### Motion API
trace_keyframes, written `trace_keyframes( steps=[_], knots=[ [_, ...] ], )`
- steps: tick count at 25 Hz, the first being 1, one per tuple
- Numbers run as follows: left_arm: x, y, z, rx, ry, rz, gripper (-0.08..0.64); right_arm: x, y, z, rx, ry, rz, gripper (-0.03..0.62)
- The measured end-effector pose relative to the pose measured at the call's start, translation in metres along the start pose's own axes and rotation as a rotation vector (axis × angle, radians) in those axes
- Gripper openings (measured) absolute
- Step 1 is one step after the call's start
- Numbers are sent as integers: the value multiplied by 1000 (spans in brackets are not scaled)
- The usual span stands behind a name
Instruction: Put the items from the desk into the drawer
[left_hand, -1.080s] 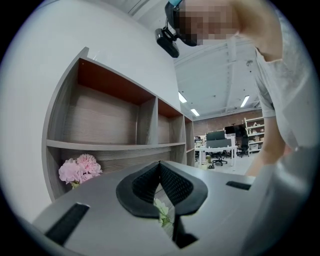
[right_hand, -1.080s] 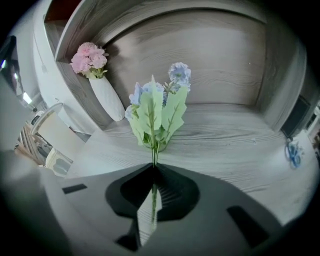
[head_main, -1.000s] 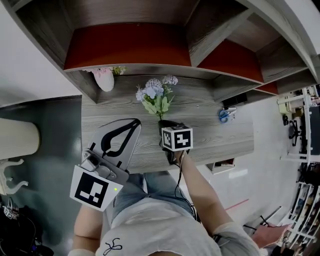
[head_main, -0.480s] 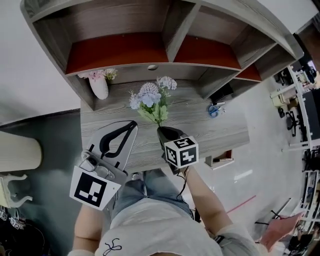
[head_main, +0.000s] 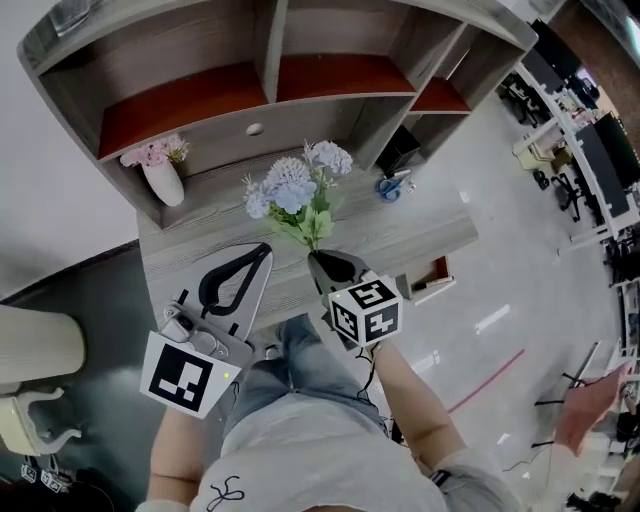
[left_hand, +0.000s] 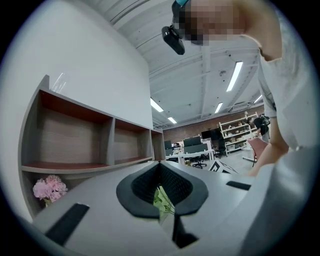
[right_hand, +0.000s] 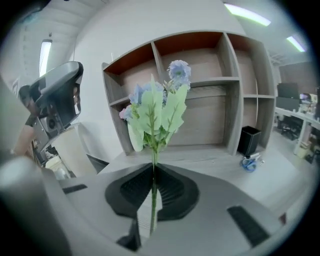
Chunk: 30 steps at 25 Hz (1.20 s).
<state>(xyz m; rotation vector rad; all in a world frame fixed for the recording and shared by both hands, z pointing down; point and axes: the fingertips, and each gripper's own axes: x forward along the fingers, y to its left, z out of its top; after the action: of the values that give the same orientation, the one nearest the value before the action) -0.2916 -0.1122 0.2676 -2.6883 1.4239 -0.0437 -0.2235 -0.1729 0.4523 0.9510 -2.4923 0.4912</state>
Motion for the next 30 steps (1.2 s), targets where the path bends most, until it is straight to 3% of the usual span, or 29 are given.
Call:
trace_keyframes(
  steps=[16, 30],
  knots=[
    [68, -111, 18, 4, -40, -310, 11, -143, -79, -4, 61, -168, -297, 24],
    [160, -242, 35, -22, -58, -396, 10, -264, -196, -67, 127, -126, -408, 24]
  ],
)
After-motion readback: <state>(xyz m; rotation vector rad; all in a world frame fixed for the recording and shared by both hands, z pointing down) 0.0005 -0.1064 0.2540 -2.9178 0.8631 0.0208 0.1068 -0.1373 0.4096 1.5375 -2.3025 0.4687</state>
